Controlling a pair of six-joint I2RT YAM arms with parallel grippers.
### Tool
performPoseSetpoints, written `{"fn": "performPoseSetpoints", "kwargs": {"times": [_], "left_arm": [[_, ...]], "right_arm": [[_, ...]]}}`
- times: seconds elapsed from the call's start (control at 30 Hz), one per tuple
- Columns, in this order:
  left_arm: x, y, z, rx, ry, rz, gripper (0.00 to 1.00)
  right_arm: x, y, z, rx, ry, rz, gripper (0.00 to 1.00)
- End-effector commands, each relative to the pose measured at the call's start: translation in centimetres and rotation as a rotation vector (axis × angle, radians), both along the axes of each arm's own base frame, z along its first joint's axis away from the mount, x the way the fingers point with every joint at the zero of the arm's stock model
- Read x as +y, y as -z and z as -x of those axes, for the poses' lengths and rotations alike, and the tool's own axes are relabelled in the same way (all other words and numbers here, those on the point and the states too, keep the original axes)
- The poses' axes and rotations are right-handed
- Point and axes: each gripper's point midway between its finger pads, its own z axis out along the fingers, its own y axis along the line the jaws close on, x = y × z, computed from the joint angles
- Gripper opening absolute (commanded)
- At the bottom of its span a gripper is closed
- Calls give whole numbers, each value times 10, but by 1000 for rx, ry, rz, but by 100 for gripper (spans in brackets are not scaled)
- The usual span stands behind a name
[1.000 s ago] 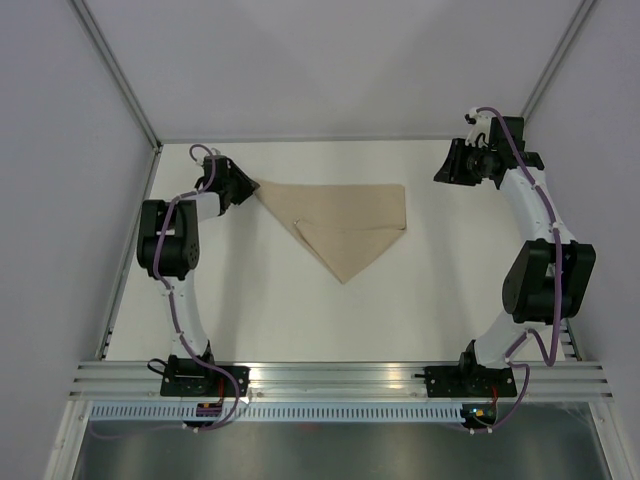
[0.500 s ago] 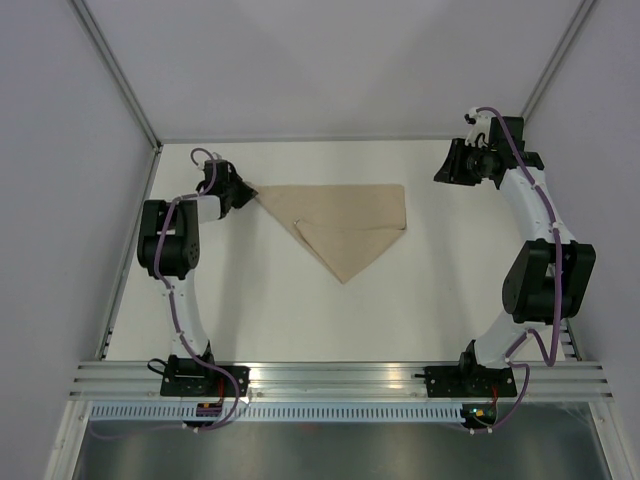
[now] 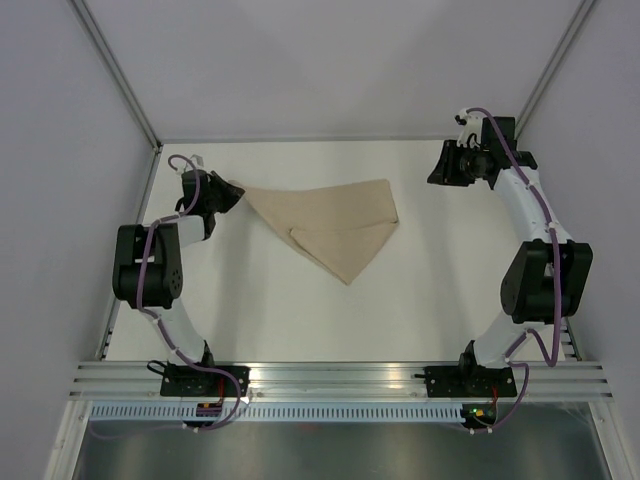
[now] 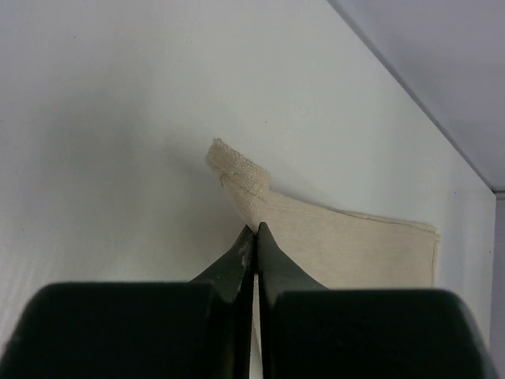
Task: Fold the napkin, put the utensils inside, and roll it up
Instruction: Fold the napkin
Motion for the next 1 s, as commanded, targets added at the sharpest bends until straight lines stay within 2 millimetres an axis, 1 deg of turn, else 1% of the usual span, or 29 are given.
{"fn": "performPoseSetpoints", "kwargs": {"times": [0.0,0.03,0.07,0.1,0.17,0.2,0.23,0.27,0.3,0.33,0.37,0.43,0.47,0.5,0.53,0.57,0.67,0.73,0.77,0.83,0.87,0.93,0.97], "left_arm": [[-8,-49,-4,-227,125,-24,2],[-24,-56,1,-261,228,3,2],[-34,-65,1,-318,285,12,2],[-44,-69,5,-345,341,23,2],[-69,-76,20,-389,482,47,2],[-75,-81,22,-430,531,51,2],[-100,-82,36,-441,636,68,3],[-116,-81,44,-446,695,73,3],[-126,-80,50,-453,739,74,3],[-135,-77,59,-459,796,74,3],[-151,-74,68,-458,845,77,3],[-168,-69,82,-459,922,74,3],[-184,-66,92,-455,971,77,3],[-190,-64,97,-453,997,69,3],[-196,-55,103,-432,1028,48,3],[-209,-51,112,-426,1071,42,3],[-224,-36,126,-387,1130,11,2],[-230,-33,131,-387,1153,-8,2],[-234,-25,137,-355,1173,-8,2],[-238,-19,140,-347,1191,-38,2],[-243,-13,148,-317,1212,-43,2],[-247,-8,151,-314,1226,-79,2],[-252,-5,158,-305,1247,-85,2]], "right_arm": [[7,0,0,-3,-27,5,39],[10,1,0,-4,-34,7,39],[11,1,0,-2,-36,9,39],[11,2,-1,-2,-34,13,39],[15,2,-1,-3,-41,18,39],[16,3,-1,-5,-44,23,39],[19,4,-1,-3,-48,25,39],[19,4,-1,-2,-49,28,39],[18,5,-1,0,-46,32,39],[26,5,0,-1,-62,35,39],[30,6,1,0,-72,38,39],[34,6,1,-1,-80,45,39],[34,6,2,0,-81,46,39],[35,7,2,1,-85,49,39],[37,7,2,0,-90,51,39],[38,7,2,2,-90,52,39],[40,9,3,3,-96,58,39],[42,9,3,5,-100,59,38],[43,9,3,3,-102,59,39],[46,9,4,3,-107,63,39],[46,9,4,4,-108,65,39],[48,10,4,3,-114,67,39],[48,11,4,6,-113,67,38]]}}
